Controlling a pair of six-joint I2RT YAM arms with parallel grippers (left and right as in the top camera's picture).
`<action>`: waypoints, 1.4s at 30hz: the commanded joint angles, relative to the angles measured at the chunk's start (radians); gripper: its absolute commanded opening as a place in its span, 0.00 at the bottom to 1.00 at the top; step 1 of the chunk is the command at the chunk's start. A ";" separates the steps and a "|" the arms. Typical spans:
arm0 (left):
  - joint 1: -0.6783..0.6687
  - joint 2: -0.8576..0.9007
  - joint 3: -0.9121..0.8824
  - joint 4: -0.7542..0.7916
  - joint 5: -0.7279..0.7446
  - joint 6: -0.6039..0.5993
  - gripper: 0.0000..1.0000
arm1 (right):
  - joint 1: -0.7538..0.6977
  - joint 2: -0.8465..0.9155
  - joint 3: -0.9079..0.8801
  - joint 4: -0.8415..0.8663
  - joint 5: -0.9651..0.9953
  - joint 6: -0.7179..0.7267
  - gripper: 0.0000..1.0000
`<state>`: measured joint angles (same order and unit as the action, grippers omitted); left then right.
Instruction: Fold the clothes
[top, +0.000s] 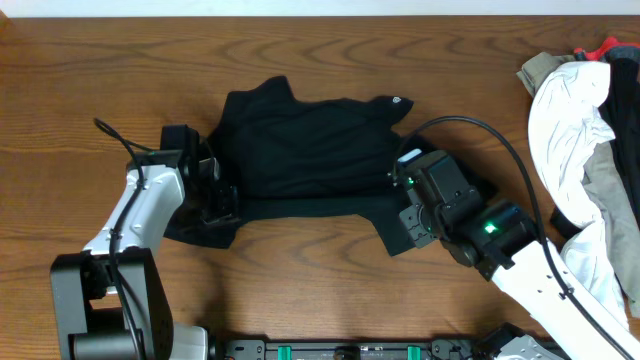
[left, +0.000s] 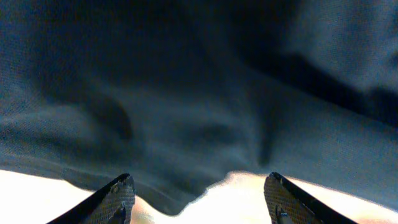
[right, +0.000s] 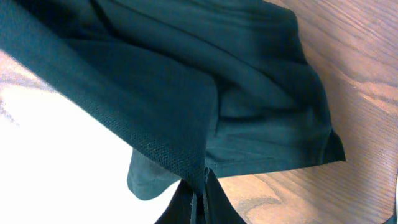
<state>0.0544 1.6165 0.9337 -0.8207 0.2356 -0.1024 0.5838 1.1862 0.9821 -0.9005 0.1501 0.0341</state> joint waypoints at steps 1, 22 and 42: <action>0.001 0.003 -0.045 0.025 -0.068 -0.019 0.69 | -0.038 -0.014 0.017 0.000 0.018 0.014 0.01; -0.002 -0.022 -0.132 0.127 0.037 -0.015 0.06 | -0.077 -0.014 0.017 0.012 0.018 0.034 0.01; 0.000 -0.496 0.615 -0.370 -0.024 -0.005 0.06 | -0.077 -0.017 0.259 -0.064 0.080 0.066 0.01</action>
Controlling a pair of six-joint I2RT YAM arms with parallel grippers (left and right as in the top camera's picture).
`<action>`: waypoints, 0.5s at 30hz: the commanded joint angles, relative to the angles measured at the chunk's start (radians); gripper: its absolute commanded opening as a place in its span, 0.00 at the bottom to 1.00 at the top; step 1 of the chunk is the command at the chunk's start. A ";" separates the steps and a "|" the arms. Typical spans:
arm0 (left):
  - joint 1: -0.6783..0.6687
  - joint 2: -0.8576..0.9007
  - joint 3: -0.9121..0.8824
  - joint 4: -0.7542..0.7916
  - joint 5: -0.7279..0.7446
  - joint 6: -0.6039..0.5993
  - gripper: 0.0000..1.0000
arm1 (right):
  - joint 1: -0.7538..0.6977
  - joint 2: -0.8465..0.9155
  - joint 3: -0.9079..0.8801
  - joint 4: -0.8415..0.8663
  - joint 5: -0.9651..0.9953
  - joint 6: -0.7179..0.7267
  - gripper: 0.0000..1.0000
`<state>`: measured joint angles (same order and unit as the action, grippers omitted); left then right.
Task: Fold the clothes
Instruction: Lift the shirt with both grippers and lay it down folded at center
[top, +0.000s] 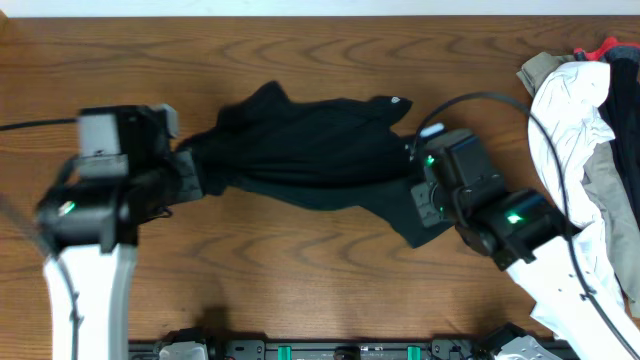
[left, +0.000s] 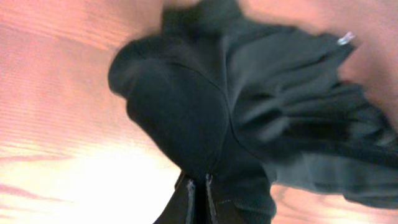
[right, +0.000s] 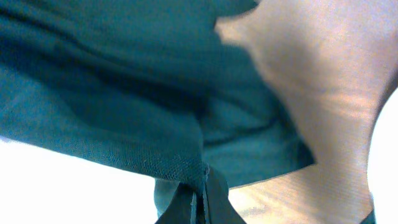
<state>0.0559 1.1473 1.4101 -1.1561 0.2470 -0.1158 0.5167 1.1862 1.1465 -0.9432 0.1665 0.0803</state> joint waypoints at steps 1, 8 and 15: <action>-0.002 -0.027 0.205 -0.065 -0.036 0.014 0.06 | -0.010 -0.017 0.130 -0.042 0.088 0.020 0.01; -0.002 -0.010 0.745 -0.219 -0.040 0.033 0.06 | -0.010 -0.017 0.441 -0.207 0.211 0.020 0.01; -0.002 0.006 1.114 -0.296 -0.039 0.032 0.06 | -0.010 -0.017 0.695 -0.295 0.211 0.016 0.01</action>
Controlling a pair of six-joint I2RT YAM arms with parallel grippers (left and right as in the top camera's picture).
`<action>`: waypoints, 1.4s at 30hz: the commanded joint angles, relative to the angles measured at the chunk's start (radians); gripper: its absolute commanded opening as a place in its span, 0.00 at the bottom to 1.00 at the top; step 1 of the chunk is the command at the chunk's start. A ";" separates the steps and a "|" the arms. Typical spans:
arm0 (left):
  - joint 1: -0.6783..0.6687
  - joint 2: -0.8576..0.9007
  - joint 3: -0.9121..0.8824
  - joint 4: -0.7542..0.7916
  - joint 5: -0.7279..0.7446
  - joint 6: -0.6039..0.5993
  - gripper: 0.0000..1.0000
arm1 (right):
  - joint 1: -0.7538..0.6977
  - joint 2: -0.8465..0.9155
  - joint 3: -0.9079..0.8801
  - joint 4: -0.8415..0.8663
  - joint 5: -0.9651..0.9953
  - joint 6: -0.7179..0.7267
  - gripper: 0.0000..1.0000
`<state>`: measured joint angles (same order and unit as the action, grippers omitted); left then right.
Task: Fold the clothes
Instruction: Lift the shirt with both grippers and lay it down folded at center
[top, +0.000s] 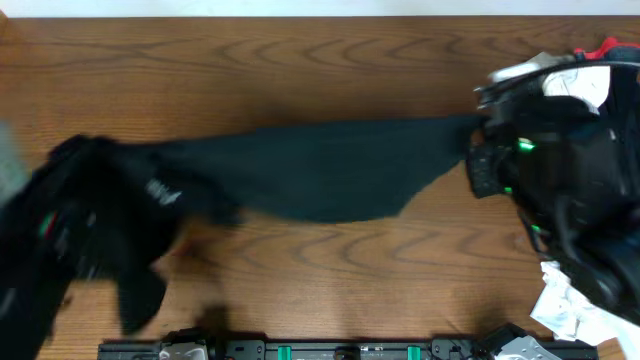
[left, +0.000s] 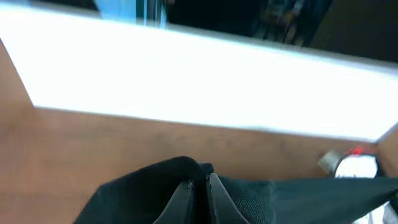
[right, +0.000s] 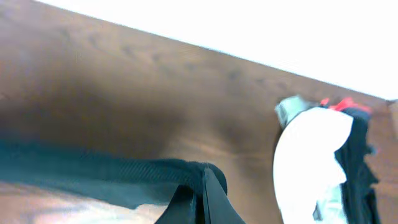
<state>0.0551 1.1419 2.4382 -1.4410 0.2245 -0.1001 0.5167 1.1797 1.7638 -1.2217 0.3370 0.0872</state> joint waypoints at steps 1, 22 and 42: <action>-0.002 0.011 0.107 -0.019 -0.016 0.016 0.06 | -0.010 -0.010 0.100 -0.025 0.038 0.009 0.01; -0.002 0.412 0.137 0.051 0.159 0.159 0.06 | -0.035 0.241 0.164 0.134 -0.051 -0.132 0.01; 0.000 0.590 0.149 0.113 0.102 0.234 0.06 | -0.333 0.412 0.168 0.307 -0.259 -0.195 0.01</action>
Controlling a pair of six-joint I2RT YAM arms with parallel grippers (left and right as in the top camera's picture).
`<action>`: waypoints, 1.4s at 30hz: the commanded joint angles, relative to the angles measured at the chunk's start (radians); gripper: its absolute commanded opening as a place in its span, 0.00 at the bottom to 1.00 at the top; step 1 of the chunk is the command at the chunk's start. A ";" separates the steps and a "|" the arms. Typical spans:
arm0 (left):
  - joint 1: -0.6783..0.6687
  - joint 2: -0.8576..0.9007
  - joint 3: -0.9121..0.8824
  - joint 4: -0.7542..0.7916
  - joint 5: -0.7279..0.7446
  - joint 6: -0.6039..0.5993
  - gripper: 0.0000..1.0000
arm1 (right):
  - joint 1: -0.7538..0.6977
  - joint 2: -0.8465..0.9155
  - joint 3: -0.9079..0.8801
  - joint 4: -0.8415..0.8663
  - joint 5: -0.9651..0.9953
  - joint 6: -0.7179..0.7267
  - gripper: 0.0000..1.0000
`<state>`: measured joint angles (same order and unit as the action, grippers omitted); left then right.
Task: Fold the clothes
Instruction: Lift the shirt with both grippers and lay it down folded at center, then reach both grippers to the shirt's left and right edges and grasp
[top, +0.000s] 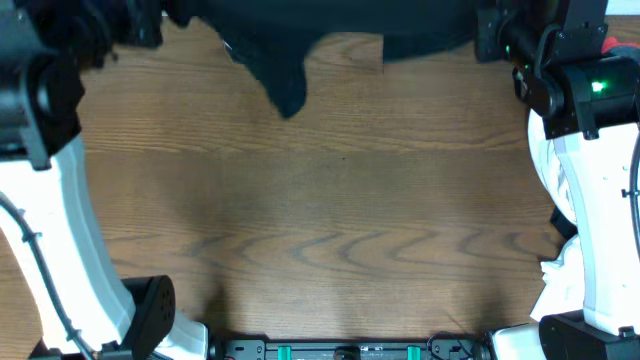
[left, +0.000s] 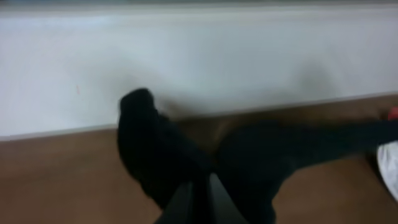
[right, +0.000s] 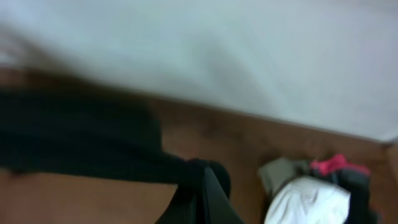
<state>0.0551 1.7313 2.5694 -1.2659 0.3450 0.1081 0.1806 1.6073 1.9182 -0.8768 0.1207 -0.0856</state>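
Observation:
A black shirt (top: 300, 40) hangs stretched across the top edge of the overhead view, held high over the far side of the table, with a flap drooping at its left part. My left gripper (left: 201, 184) is shut on the shirt (left: 161, 155) at its left end. My right gripper (right: 200, 180) is shut on the shirt (right: 81, 143) at its right end. In the overhead view both grippers themselves are hidden by the arms' bodies.
A heap of other clothes, white, grey and red (right: 311, 186), lies at the table's far right, partly behind the right arm (top: 580, 100). The brown wooden table (top: 320, 220) ends at a white wall (left: 199, 62) beyond.
Both arms have risen and moved toward the far side. The shirt, then stretched over the table's middle, now hangs spread at the top edge of the overhead view.
The shirt lay crumpled on the table with my right gripper shut on its right side and my left gripper open at its left edge. Then both were shut on it. It was then stretched wide between them, and now hangs high at the far side.

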 joint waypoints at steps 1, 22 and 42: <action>0.000 0.003 0.018 -0.120 -0.018 0.026 0.06 | 0.007 -0.016 0.013 -0.077 -0.055 -0.025 0.01; 0.000 -0.089 0.013 -0.423 -0.077 -0.007 0.72 | 0.069 -0.018 0.013 -0.579 -0.127 -0.146 0.52; 0.000 -0.179 -0.005 -0.423 -0.137 -0.054 0.80 | 0.085 0.217 -0.508 -0.356 -0.320 0.184 0.62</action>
<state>0.0551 1.6009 2.5660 -1.6112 0.2203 0.0711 0.2481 1.8030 1.5013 -1.2736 -0.1577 0.0162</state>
